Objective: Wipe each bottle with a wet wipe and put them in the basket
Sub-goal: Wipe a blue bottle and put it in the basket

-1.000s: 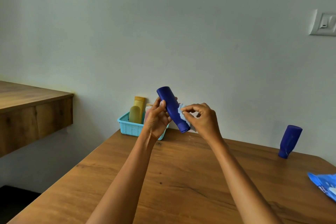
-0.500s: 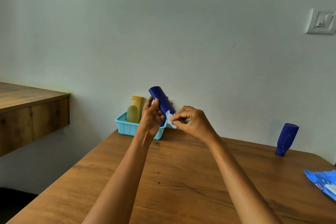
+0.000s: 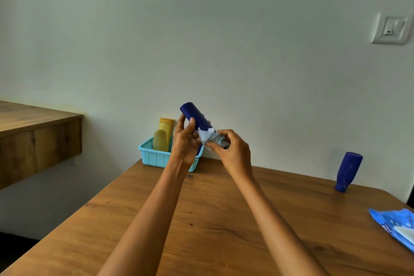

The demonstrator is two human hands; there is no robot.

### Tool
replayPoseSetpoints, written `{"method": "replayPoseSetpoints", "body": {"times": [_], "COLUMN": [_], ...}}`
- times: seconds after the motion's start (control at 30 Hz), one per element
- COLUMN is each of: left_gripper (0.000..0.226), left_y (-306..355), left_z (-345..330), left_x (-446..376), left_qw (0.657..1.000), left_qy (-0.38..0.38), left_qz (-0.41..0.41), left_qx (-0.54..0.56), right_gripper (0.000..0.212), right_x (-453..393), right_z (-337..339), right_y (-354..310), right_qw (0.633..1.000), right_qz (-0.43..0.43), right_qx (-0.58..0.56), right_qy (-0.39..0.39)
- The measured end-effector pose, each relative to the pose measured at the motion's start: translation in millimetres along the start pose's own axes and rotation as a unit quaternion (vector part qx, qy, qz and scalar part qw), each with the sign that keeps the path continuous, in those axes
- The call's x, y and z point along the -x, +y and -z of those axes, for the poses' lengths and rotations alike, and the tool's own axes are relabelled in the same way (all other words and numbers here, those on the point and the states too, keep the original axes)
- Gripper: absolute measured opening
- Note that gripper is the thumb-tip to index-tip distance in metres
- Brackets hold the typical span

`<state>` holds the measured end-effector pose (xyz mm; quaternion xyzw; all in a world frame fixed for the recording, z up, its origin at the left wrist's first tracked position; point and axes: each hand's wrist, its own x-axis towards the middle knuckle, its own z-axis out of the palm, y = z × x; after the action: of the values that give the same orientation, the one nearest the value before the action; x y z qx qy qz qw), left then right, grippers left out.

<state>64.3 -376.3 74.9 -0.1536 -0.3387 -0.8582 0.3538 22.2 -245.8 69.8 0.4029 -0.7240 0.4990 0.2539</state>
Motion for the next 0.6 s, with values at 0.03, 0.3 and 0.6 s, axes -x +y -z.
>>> {"method": "replayPoseSetpoints", "body": {"times": [0.03, 0.3, 0.6], "left_gripper": [0.045, 0.034, 0.054], "left_y": [0, 1, -10], "left_z": [1, 6, -1], "left_x": [1, 4, 12], "left_qw": [1.0, 0.999, 0.995], "left_qy": [0.0, -0.026, -0.048], "left_qz": [0.0, 0.019, 0.083], "left_qx": [-0.006, -0.005, -0.042], "right_gripper": [0.049, 0.036, 0.024], "right_x": [-3, -9, -14], "right_z": [1, 16, 23], "right_y": [1, 7, 12], "right_qw": [0.998, 0.911, 0.913], "right_qz": [-0.044, -0.24, -0.269], "right_qx": [-0.023, -0.305, -0.307], "right_qy": [-0.028, -0.137, -0.022]}}
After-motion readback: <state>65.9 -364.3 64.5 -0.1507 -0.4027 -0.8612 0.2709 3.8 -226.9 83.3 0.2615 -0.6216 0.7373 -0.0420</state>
